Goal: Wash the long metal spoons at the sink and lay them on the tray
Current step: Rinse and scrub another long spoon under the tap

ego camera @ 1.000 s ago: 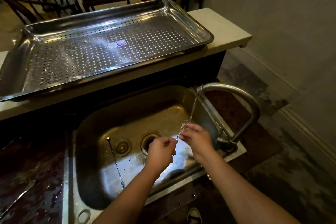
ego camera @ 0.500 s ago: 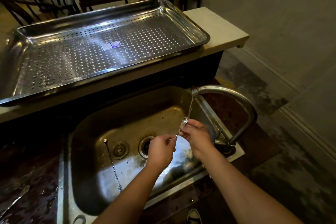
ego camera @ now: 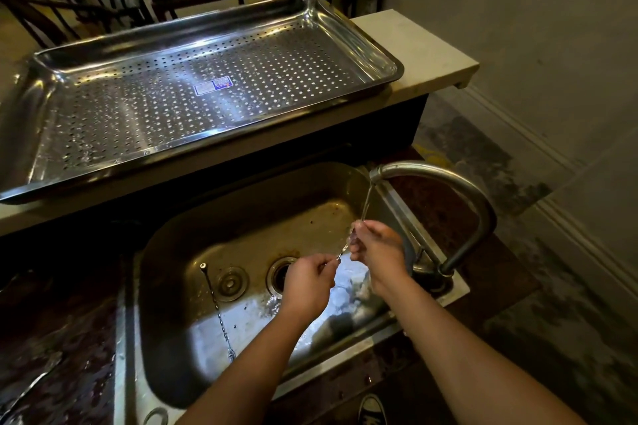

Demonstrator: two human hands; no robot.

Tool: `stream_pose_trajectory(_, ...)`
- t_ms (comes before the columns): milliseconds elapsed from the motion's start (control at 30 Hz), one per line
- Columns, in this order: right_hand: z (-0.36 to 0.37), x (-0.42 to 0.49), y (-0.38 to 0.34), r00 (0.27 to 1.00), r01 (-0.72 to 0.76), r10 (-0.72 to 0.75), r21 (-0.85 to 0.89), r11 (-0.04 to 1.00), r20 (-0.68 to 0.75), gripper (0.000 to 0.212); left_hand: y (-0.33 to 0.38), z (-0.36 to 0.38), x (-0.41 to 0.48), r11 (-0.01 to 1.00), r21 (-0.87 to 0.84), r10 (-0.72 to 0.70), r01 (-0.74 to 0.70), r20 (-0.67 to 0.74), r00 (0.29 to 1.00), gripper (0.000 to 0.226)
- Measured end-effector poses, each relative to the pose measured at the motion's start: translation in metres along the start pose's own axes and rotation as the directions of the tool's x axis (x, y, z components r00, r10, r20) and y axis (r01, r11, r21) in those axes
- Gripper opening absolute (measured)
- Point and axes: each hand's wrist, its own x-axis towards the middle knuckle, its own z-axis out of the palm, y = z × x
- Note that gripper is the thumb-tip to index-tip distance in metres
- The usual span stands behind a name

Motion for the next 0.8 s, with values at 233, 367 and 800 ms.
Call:
stream_pose_trajectory(233,-0.006,0.001,-0.009,0.987,-0.052,0.031,0.133,0.99,0.157,0.019,-0.002,0.001,0.002,0.968,-0.217,-0.109,0.124,0.078,0.991,0.023)
stream_pose_trajectory(367,-0.002,-0.001,-0.004,0.972,-0.137,0.062,0.335,0.932,0.225,0.018,0.005,0.002,0.007,0.925,-0.317,-0.183,0.21,0.116,0.976,0.026)
stream_pose_trajectory(800,-0.006,-0.006,-0.003,0.942,-0.227,0.109,0.366,0.903,0.316,0.02,0.005,0.002,0.005,0.869,-0.41,-0.203,0.276,0.213,0.956,0.026)
